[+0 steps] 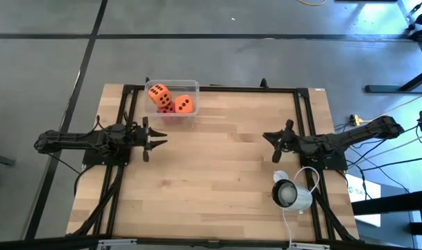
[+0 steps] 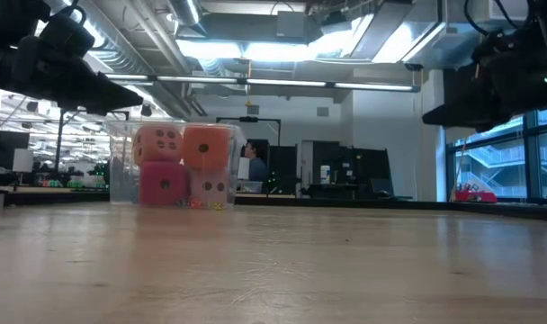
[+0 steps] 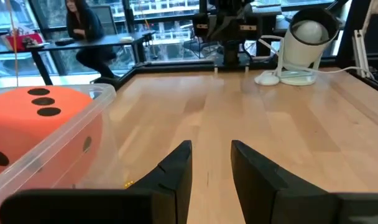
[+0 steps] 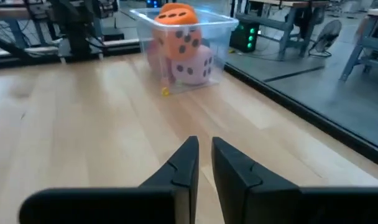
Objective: Pick & Place Dice
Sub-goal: Return to Home Position
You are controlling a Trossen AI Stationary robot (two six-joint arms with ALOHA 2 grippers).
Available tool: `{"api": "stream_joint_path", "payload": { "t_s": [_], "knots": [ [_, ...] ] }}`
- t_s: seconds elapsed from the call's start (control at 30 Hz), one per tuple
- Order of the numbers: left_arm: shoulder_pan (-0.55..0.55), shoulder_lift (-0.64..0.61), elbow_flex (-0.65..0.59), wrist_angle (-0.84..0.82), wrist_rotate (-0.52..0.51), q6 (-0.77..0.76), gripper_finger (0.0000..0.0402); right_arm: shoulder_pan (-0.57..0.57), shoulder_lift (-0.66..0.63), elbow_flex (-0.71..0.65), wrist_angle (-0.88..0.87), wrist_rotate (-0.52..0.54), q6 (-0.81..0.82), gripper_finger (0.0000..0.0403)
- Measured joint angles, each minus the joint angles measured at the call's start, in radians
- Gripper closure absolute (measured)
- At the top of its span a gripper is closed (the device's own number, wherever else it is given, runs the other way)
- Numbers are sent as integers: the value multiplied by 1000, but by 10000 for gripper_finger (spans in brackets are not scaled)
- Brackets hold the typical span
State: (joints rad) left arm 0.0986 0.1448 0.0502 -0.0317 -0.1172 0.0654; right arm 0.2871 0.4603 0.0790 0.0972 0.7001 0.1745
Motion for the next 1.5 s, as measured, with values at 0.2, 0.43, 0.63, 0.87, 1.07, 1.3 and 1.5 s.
{"api": "stream_joint_path", "payload": {
  "t_s": [0.2,0.43,0.63,0.87,1.07,1.3,1.5],
  "knots": [
    [0,0,-2,35,5,-19,300,0,13,-66,59,-77,103,358],
    [0,0,-2,146,3,-24,300,-11,12,-64,240,-92,-131,358],
    [0,0,-1,161,6,-52,300,-60,11,-64,292,-166,-188,358],
    [0,0,0,162,7,-70,300,-74,11,-64,289,-166,-153,358],
    [0,0,0,162,8,-70,300,-74,11,-64,288,-166,-156,358],
    [0,0,0,162,9,-70,300,-74,11,-64,289,-166,-157,358],
    [0,0,0,162,9,-70,300,-74,11,-64,289,-166,-158,358]
  ]
}}
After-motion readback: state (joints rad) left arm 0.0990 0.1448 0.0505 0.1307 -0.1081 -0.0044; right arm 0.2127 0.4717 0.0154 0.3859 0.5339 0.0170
